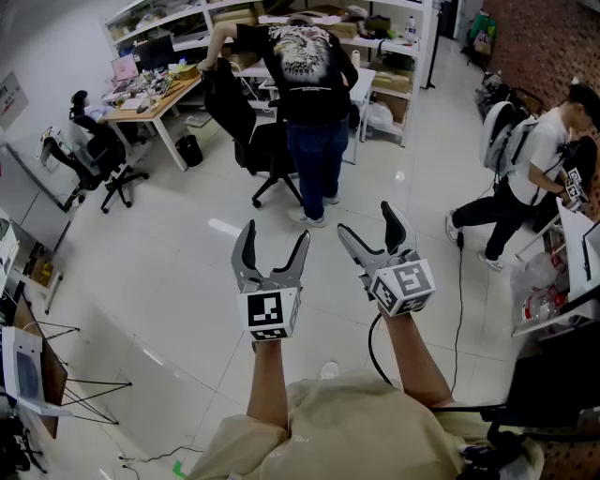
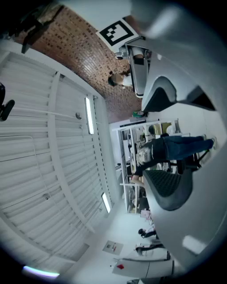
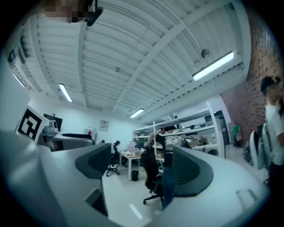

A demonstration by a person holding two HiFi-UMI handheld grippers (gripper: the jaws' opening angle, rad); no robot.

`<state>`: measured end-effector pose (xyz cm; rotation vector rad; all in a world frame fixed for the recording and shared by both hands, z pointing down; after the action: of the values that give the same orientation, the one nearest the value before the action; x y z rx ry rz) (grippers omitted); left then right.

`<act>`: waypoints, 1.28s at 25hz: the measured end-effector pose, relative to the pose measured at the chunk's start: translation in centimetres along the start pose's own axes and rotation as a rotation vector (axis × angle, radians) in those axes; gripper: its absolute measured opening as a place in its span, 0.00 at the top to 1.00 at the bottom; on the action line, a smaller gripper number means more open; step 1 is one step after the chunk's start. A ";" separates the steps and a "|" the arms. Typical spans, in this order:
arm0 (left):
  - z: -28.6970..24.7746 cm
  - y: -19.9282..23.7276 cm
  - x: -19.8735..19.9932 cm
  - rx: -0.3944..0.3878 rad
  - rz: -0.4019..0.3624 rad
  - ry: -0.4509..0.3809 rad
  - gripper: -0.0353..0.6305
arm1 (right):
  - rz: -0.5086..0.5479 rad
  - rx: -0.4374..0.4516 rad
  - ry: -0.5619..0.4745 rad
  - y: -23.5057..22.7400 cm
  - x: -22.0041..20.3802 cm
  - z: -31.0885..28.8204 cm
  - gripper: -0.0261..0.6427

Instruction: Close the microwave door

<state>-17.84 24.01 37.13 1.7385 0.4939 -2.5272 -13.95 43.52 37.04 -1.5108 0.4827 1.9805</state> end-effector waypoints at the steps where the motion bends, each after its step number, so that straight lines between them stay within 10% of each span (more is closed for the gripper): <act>1: 0.2 0.7 -1.3 0.023 -0.003 0.004 0.33 | -0.009 0.032 0.008 0.3 -1.7 -1.1 0.33; 12: -4.0 2.7 -16.0 0.406 -0.080 0.154 0.35 | -0.124 0.468 0.095 -5.0 -15.4 -14.5 0.34; 22: -18.9 -6.3 -17.8 0.812 -0.303 0.280 0.35 | -0.340 0.993 0.152 -18.4 -20.2 -23.7 0.34; 32: -22.2 -8.4 -16.9 1.240 -0.351 0.405 0.35 | -0.501 1.346 0.240 -19.4 -20.6 -30.9 0.37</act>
<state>6.83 35.62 47.45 2.6735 -1.1591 -2.9113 25.09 34.50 49.11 -0.8049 1.0964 0.6935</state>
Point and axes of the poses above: the fingertips, and each gripper's own axes: z backward along the fingers, y to its left, x out of its top, the point moved 6 cm from there along z, backward along the fingers, and after that the axes turned 7 degrees about -z, right-handed, at the moved point
